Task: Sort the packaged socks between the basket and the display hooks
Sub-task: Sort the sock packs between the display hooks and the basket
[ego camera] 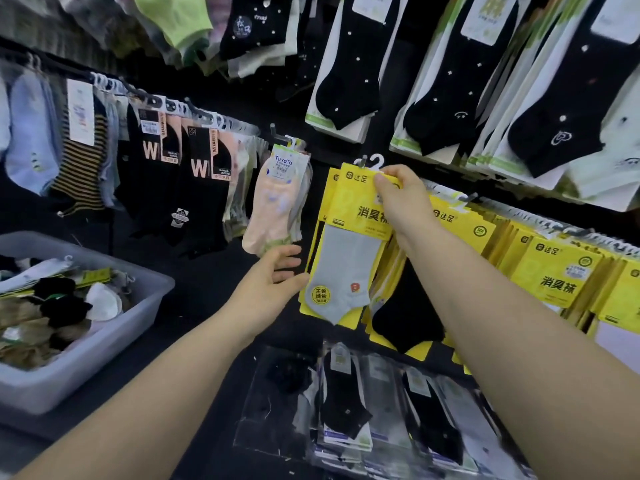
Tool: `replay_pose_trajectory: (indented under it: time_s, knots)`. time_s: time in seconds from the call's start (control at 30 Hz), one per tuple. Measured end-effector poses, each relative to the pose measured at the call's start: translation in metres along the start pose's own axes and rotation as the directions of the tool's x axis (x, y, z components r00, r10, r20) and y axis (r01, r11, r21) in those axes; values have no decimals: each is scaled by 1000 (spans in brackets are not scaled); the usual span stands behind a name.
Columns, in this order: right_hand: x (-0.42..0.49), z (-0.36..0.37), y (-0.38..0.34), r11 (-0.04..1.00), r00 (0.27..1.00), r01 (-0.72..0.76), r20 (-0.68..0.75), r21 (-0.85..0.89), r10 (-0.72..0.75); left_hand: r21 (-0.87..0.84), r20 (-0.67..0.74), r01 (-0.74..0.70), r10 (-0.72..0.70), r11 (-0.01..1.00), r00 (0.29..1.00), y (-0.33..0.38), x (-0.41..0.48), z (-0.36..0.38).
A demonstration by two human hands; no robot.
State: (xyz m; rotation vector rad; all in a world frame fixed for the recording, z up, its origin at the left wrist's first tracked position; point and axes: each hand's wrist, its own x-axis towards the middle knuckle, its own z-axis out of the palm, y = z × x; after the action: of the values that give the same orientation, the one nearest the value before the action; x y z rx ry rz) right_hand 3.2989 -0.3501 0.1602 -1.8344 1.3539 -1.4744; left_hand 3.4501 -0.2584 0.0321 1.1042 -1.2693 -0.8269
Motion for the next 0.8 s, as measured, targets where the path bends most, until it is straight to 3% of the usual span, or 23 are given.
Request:
replay_pose_trajectory:
  time_s: [0.17, 0.3, 0.43, 0.6, 0.8]
  knots:
    - [29, 27, -2, 993, 999, -18, 38, -114, 22, 0, 16, 28, -28, 1000, 999, -6, -5, 2]
    - [35, 32, 10, 983, 982, -183, -47, 13, 184, 16, 19, 52, -53, 998, 998, -11, -11, 6]
    - [12, 22, 25, 966, 969, -242, -26, 87, 245, 24, 16, 75, -75, 997, 997, -13, -15, 11]
    - [-52, 2, 51, 943, 935, -310, 219, 122, 280, 47, 32, 115, -117, 992, 993, -14, -26, 20]
    - [-135, -18, 108, 910, 808, -415, 450, -24, 380, 93, 111, 222, -231, 971, 967, -37, -70, 41]
